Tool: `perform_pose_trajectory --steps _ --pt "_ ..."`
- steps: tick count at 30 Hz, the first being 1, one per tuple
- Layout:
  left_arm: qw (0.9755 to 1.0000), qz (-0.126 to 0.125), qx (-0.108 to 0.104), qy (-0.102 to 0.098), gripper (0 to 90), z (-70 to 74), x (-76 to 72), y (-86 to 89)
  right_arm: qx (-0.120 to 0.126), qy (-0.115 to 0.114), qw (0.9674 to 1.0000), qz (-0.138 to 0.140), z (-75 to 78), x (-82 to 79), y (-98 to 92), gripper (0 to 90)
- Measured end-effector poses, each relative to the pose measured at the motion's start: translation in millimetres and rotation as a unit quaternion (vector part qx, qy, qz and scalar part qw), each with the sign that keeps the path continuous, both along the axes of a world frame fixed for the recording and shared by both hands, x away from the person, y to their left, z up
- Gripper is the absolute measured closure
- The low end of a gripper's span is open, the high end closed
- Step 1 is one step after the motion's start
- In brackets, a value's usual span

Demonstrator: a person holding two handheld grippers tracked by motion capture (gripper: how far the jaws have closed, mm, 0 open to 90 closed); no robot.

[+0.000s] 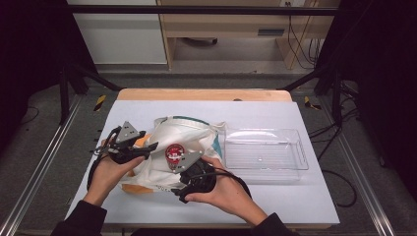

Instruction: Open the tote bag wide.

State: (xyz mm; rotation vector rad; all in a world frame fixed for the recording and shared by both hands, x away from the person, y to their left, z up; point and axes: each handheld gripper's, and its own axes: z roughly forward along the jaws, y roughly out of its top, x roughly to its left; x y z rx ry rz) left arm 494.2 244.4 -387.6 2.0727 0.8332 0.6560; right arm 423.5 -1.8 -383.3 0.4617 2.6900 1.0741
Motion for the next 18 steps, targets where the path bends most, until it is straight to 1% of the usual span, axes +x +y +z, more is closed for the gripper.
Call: perform_pose_trajectory --steps 1,2,3,4,5,7,8,10,11,13,14,15,16,17,18 --pt "1.0 0.002 0.0 0.001 37.4 -1.3 0.7 0.4 -0.009 -0.003 1.0 0.002 -4.2 -2.2 0.2 26.5" --pt "1.0 0.002 -0.001 0.004 37.4 -2.4 1.5 0.9 -0.009 -0.003 1.0 0.002 -4.2 -2.2 0.2 26.5" --pt "1.0 0.005 -0.008 0.002 42.4 -3.5 1.6 2.6 -0.017 -0.008 0.9998 0.001 -7.8 -5.5 -0.6 31.7" --pt "0.9999 0.006 -0.013 0.001 44.8 -3.8 1.9 3.4 -0.017 -0.011 0.9998 0.0 -8.7 -6.6 -1.4 34.5" --pt "0.9999 0.006 -0.013 0.001 46.6 -3.8 1.9 3.4 -0.018 -0.014 0.9997 0.0 -9.8 -7.4 -2.8 37.9" --pt "0.9998 0.002 -0.019 0.009 51.9 -4.4 3.1 5.0 -0.018 -0.016 0.9997 -0.002 -12.6 -8.6 -5.7 44.0" --pt "0.9997 0.004 -0.02 0.013 52.9 -4.6 3.9 5.9 -0.019 -0.017 0.9997 -0.004 -14.0 -9.6 -7.4 46.5" --pt "0.9997 0.006 -0.019 0.013 58.3 -4.6 4.2 6.6 -0.019 -0.016 0.9997 -0.005 -15.9 -10.5 -8.9 47.4" --pt "0.9997 0.005 -0.018 0.015 59.4 -4.8 4.8 7.3 -0.019 -0.018 0.9996 -0.009 -19.4 -12.6 -11.9 51.0" --pt "0.9997 0.005 -0.013 0.022 65.7 -6.2 6.9 9.3 -0.018 -0.018 0.9996 -0.012 -21.9 -15.1 -15.5 54.5" --pt "0.9997 0.005 -0.013 0.022 67.9 -6.2 6.9 9.3 -0.014 -0.017 0.9997 -0.012 -23.2 -16.1 -17.2 58.1" --pt "0.9996 0.009 -0.008 0.028 70.4 -7.2 8.9 11.2 -0.013 -0.017 0.9997 -0.012 -24.6 -17.2 -18.6 59.4" --pt "0.9996 0.009 -0.008 0.028 73.1 -7.2 8.9 11.2 -0.013 -0.017 0.9997 -0.012 -24.6 -17.2 -18.6 59.4" --pt "0.9995 0.011 -0.006 0.03 74.6 -8.1 9.5 12.0 -0.013 -0.017 0.9996 -0.016 -27.6 -19.8 -21.8 65.5" --pt "0.9994 0.011 -0.004 0.032 75.3 -8.5 10.1 12.7 -0.01 -0.018 0.9996 -0.017 -28.6 -20.4 -23.1 67.6"
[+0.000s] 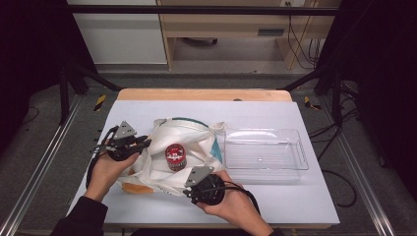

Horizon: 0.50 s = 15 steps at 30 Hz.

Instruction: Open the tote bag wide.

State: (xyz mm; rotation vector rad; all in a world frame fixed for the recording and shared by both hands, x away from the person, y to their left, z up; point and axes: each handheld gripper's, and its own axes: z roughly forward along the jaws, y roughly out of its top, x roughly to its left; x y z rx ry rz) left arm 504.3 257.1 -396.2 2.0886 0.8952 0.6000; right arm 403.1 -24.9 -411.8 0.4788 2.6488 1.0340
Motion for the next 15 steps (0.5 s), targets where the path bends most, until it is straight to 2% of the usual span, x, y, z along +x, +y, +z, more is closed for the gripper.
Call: perform_pose_trajectory --steps 4,8,10,12,15 --pt "0.9999 0.01 -0.004 0.005 77.9 -3.4 1.9 4.9 0.002 0.006 1.0 -0.003 -4.4 -1.4 -5.1 72.2" --pt "0.9997 0.019 -0.013 0.003 78.7 -3.7 2.6 12.7 -0.001 0.014 0.9999 -0.007 -15.4 -3.0 -9.4 78.1" --pt "0.9995 0.025 -0.018 -0.012 78.9 3.3 0.4 18.8 0.004 0.016 0.9998 -0.009 -18.2 -4.0 -12.1 80.2" --pt "0.9992 0.028 -0.022 -0.016 79.0 6.6 -0.6 21.1 0.006 0.017 0.9998 -0.011 -19.0 -4.3 -12.7 80.7" --pt "0.9979 0.041 -0.03 -0.041 79.2 20.7 -5.4 31.2 0.007 0.018 0.9998 -0.01 -22.2 -8.0 -16.2 82.3"
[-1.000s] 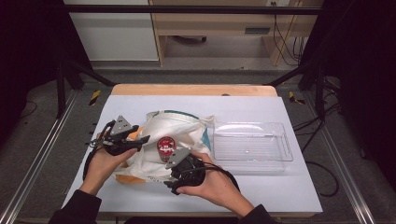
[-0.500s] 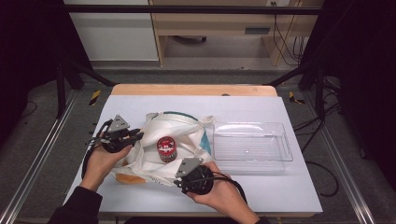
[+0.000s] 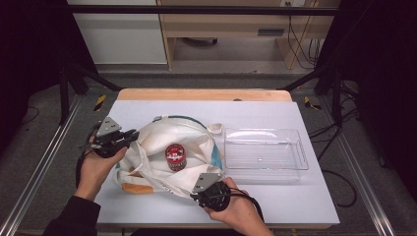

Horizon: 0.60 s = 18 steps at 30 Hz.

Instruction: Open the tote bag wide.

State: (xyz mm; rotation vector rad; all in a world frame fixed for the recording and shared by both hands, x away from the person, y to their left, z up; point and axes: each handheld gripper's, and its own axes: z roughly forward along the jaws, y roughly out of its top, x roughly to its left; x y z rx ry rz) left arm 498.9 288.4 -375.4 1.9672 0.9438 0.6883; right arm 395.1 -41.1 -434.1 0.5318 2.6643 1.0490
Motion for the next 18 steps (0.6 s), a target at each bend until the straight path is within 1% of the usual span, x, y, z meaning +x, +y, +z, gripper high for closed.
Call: perform_pose_trajectory --steps 1,3,4,5,10,11,12,13,15,16,18 --pt "1.0 0.003 -0.001 -0.003 79.4 1.6 -0.8 2.5 0.0 0.001 1.0 0.001 -1.1 -1.1 -1.1 82.4" --pt "1.0 0.004 -0.002 -0.002 79.4 1.8 -1.0 4.9 0.001 0.004 1.0 -0.002 -2.9 -2.0 -1.9 82.5" --pt "1.0 0.005 -0.005 0.0 79.4 -0.3 -0.5 6.8 0.001 0.008 1.0 -0.004 -9.6 -2.7 -2.2 82.5" --pt "1.0 0.007 -0.005 0.005 79.5 -5.1 0.2 7.9 0.003 0.011 0.9999 -0.007 -11.9 -2.9 -2.0 82.6" --pt "0.9998 0.011 -0.004 0.015 79.6 -20.3 1.7 8.8 -0.005 0.013 0.9999 -0.007 -22.5 -1.0 -0.8 82.6" --pt "0.9998 0.011 -0.004 0.015 79.6 -20.3 1.7 8.8 -0.005 0.015 0.9998 -0.01 -24.7 -0.9 -0.4 82.6" --pt "0.9998 0.012 -0.005 0.017 79.6 -23.0 2.0 9.2 -0.005 0.015 0.9998 -0.01 -24.7 -0.9 -0.4 82.6" --pt "0.9997 0.012 -0.007 0.019 79.7 -25.9 2.4 10.0 -0.005 0.017 0.9997 -0.014 -28.8 0.8 -0.9 82.6" --pt "0.9996 0.014 -0.011 0.023 79.7 -32.2 3.0 11.7 -0.003 0.021 0.9996 -0.017 -30.9 2.2 -1.5 82.7" --pt "0.9996 0.014 -0.011 0.023 79.7 -32.2 3.0 11.7 -0.003 0.021 0.9996 -0.017 -30.9 2.2 -1.5 82.7" --pt "0.9994 0.018 -0.013 0.028 79.8 -39.0 3.7 14.6 0.0 0.022 0.9995 -0.022 -32.5 2.6 -1.6 82.7"
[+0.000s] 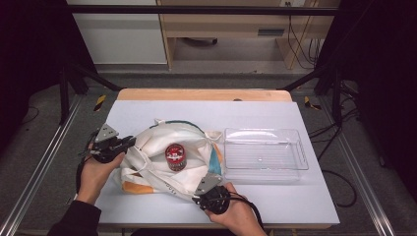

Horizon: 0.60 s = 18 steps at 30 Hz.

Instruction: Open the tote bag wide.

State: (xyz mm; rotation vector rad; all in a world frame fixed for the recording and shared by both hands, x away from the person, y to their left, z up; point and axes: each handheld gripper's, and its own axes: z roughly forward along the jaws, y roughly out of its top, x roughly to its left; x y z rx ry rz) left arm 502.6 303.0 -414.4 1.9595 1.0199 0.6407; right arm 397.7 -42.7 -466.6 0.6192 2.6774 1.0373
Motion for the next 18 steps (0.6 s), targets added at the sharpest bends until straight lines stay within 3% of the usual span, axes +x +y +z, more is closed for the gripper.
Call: perform_pose_trajectory --steps 6,10,18 --pt "1.0 0.005 0.007 -0.001 80.1 -8.3 0.0 1.7 -0.002 -0.003 1.0 0.001 -0.8 -1.1 0.5 82.9" --pt "0.9999 0.01 0.008 0.01 80.0 -15.7 2.0 3.3 -0.002 -0.006 1.0 0.002 -0.6 -1.9 0.3 82.9" --pt "0.9998 0.016 -0.001 0.008 79.8 -21.8 -0.8 3.9 0.004 -0.006 0.9999 0.008 2.2 -2.4 -0.1 79.7"
